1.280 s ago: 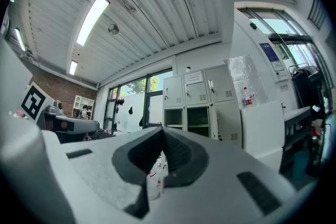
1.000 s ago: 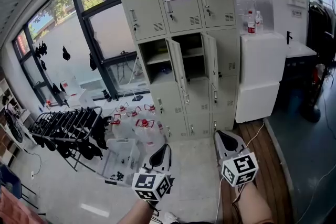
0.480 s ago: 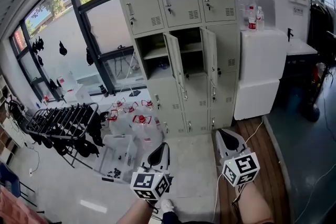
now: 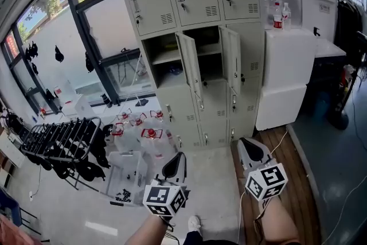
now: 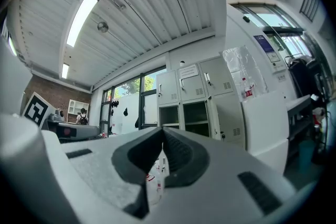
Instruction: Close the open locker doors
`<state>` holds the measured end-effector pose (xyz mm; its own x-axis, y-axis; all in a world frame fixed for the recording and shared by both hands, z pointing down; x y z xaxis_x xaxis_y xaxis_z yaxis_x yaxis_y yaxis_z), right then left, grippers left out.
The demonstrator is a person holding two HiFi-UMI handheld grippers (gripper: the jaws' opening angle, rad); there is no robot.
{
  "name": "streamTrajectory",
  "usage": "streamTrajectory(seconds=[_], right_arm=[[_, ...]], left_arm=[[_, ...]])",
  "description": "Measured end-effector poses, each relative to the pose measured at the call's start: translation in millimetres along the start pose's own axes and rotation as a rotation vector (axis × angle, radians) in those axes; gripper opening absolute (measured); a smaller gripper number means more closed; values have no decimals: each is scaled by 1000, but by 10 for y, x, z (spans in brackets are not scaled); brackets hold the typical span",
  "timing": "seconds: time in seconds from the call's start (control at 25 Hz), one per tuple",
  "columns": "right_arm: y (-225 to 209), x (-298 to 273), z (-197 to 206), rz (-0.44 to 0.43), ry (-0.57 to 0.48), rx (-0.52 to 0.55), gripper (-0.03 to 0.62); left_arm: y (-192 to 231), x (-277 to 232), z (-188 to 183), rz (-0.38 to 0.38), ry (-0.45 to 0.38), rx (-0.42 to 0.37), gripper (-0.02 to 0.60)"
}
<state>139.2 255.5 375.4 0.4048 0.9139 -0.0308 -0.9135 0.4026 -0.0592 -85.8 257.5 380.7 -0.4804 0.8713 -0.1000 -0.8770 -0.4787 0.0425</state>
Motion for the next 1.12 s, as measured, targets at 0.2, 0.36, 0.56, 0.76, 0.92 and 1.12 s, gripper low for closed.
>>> streamTrajectory(seconds=[0.2, 0.36, 0.56, 0.76, 0.92, 1.12], right_arm=[[67, -543, -37, 17, 16, 2, 8], [168, -978, -99, 31, 25, 5, 10], [285, -1440, -158, 56, 36, 23, 21], [341, -1772, -179, 84, 48, 30, 29], [368, -1969, -185, 102, 59, 39, 34], [346, -2194, -212, 125, 48, 42, 48]], left_arm=[[466, -335, -78, 34, 7, 5, 3], [882, -563, -144, 55, 8, 20, 3], [1360, -804, -181, 76, 8, 38, 3], [1721, -1025, -197, 94, 6, 57, 3], [1904, -1143, -193, 114, 5, 69, 3], [2085, -1313, -176, 126, 5, 65, 3]])
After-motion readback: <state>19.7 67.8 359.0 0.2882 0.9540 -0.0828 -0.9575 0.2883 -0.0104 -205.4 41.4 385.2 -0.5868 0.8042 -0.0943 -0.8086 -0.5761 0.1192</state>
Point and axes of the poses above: the fingertips, and each gripper's own axes: x backward along the fingers, y to its left, z out of its underside, the point moved 4 cm from there along x, backward along the fingers, and after that the axes turned 8 degrees about y, right-handed, at the moved point
